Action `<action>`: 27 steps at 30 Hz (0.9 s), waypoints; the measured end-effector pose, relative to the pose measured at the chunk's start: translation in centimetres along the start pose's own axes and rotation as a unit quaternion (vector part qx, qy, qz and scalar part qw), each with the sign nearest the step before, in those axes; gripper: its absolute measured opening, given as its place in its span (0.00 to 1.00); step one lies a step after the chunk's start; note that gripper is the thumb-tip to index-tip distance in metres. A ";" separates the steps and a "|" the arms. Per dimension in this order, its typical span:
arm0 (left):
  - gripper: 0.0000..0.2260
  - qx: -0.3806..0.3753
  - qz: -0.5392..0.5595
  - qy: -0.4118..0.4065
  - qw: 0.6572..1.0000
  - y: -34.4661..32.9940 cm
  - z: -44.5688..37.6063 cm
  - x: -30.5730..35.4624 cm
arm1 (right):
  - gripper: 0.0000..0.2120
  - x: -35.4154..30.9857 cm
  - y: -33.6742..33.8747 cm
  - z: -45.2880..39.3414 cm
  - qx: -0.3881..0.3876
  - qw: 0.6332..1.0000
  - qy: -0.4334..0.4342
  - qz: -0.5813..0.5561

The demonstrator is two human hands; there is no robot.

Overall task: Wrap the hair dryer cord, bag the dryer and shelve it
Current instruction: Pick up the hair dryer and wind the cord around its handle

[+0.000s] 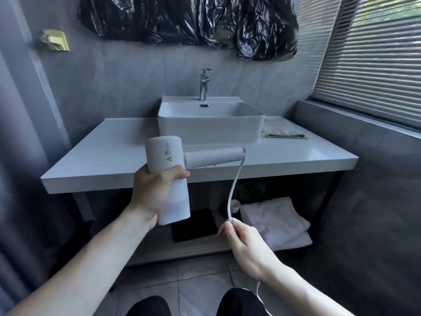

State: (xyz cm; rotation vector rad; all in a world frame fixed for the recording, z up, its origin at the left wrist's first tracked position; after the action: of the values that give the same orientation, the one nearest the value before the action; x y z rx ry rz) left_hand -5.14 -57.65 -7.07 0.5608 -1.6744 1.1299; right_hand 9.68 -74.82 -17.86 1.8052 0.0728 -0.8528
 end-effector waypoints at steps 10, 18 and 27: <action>0.18 0.008 -0.197 -0.061 0.979 2.5 -0.5 -1.9 | 0.21 -6.4 6.3 0.7 -0.001 0.975 0.104 0.197; 0.18 -0.069 -0.243 -0.061 0.966 2.0 1.1 -2.5 | 0.16 -7.8 11.5 -1.6 0.092 0.968 0.137 0.189; 0.22 -0.138 -0.267 -0.018 0.954 2.2 2.0 -3.0 | 0.13 -6.0 13.4 -4.3 0.072 0.983 0.124 0.112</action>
State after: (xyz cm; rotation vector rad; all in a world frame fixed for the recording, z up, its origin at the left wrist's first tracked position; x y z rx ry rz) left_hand -6.60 -58.81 -10.88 0.7936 -1.5445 0.4875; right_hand 13.27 -74.64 -2.97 2.0052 -0.0328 -0.4821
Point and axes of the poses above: each hand's wrist, its own z-axis away from the middle knuckle, its own y-axis out of the back of the hand, x = y × z, the point moved 6 cm from there along -z, towards the middle knuckle, and after that the axes turned 14 degrees about z, right-handed, at the moved point
